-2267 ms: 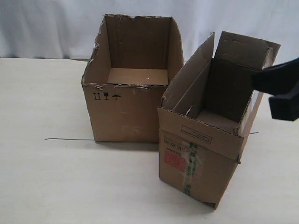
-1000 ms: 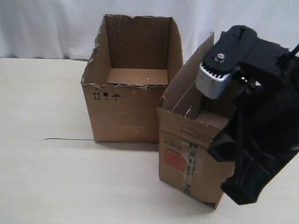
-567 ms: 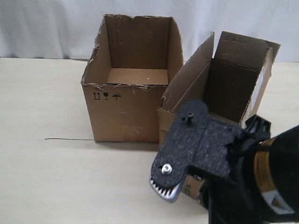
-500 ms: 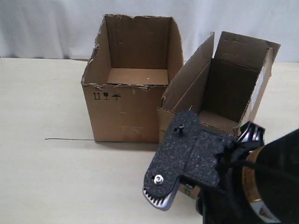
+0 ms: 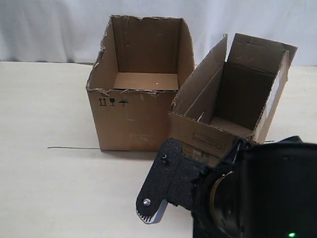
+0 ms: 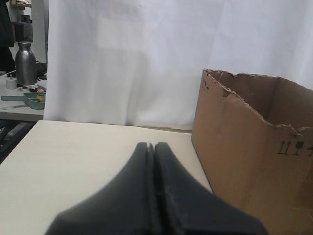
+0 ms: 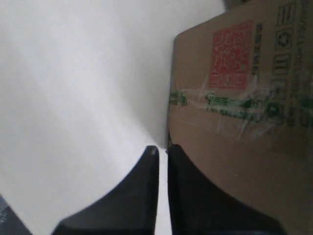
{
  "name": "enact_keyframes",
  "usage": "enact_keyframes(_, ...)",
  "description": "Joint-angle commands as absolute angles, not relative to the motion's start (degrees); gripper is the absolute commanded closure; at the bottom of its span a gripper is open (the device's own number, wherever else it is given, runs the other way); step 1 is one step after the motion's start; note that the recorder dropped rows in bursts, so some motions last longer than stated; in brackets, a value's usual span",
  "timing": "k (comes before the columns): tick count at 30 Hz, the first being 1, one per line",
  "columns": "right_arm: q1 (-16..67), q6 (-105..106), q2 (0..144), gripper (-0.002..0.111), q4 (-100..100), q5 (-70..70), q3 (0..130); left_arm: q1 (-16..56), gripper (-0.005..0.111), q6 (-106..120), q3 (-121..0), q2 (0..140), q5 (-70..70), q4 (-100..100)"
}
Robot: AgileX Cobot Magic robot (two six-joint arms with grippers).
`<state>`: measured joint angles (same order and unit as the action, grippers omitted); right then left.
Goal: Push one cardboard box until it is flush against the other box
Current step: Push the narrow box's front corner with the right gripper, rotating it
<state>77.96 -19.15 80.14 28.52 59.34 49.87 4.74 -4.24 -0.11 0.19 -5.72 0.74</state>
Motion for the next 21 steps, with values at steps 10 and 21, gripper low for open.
enact_keyframes(10,78.06,-33.59,82.17,0.103,51.57,63.50,43.88,5.07,0.107,-4.57,0.00,0.00,-5.50,0.54)
enact_keyframes(21,77.95,-44.70,82.17,0.103,63.54,66.09,39.53,5.07,0.107,-4.57,0.00,0.00,-5.64,0.54)
